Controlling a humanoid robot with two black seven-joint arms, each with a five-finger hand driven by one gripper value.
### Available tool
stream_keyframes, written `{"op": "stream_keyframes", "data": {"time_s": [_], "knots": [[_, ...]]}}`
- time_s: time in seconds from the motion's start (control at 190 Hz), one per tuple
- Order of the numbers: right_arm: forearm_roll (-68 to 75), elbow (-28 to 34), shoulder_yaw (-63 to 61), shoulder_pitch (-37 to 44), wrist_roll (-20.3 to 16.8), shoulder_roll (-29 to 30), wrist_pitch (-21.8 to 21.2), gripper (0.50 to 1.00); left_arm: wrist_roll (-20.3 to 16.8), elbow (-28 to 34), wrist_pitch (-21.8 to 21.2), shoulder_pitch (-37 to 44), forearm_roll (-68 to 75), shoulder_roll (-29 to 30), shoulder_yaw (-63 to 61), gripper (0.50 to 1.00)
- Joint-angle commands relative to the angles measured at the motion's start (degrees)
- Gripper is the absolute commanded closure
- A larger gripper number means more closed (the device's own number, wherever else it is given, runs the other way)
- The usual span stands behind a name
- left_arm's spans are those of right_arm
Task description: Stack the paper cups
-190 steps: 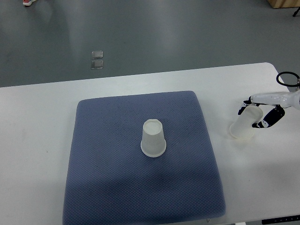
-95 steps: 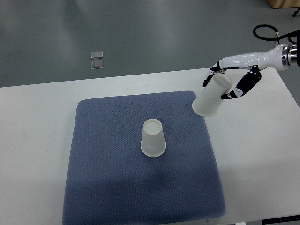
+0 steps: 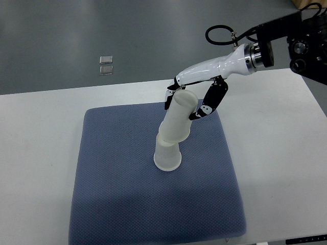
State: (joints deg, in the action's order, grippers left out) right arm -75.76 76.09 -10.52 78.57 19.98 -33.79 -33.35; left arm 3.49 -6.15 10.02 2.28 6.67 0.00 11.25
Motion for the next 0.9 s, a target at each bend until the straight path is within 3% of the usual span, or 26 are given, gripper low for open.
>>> {"op": "stream_keyframes", "data": {"time_s": [0.0, 0.663, 0.768, 0.821, 0.895], "knots": [[-0.09, -0.50, 0.07, 0.00, -1.87, 1.88, 0.13, 0.828, 0.02, 0.00, 0.00, 0.01, -0.08, 0.00, 0.00, 0.500], [-0.79, -2.35, 0.86, -1.40, -3.54, 5.23, 0.74, 0.810, 0.02, 0.00, 0.00, 0.01, 0.01, 0.00, 0.00, 0.500], [-0.79, -2.35, 0.86, -2.11, -3.80, 5.66, 0.92, 0.695, 0.02, 0.00, 0.00, 0.01, -0.08, 0.00, 0.00, 0.500], [-0.79, -2.44, 0.86, -2.54, -4.51, 5.93, 1.01, 0.593, 0.02, 0.00, 0.00, 0.01, 0.01, 0.00, 0.00, 0.500], [-0.70, -2.61, 0.77, -3.07, -4.68, 5.93, 1.27, 0.574, 0.02, 0.00, 0.00, 0.01, 0.01, 0.00, 0.00, 0.500]]}}
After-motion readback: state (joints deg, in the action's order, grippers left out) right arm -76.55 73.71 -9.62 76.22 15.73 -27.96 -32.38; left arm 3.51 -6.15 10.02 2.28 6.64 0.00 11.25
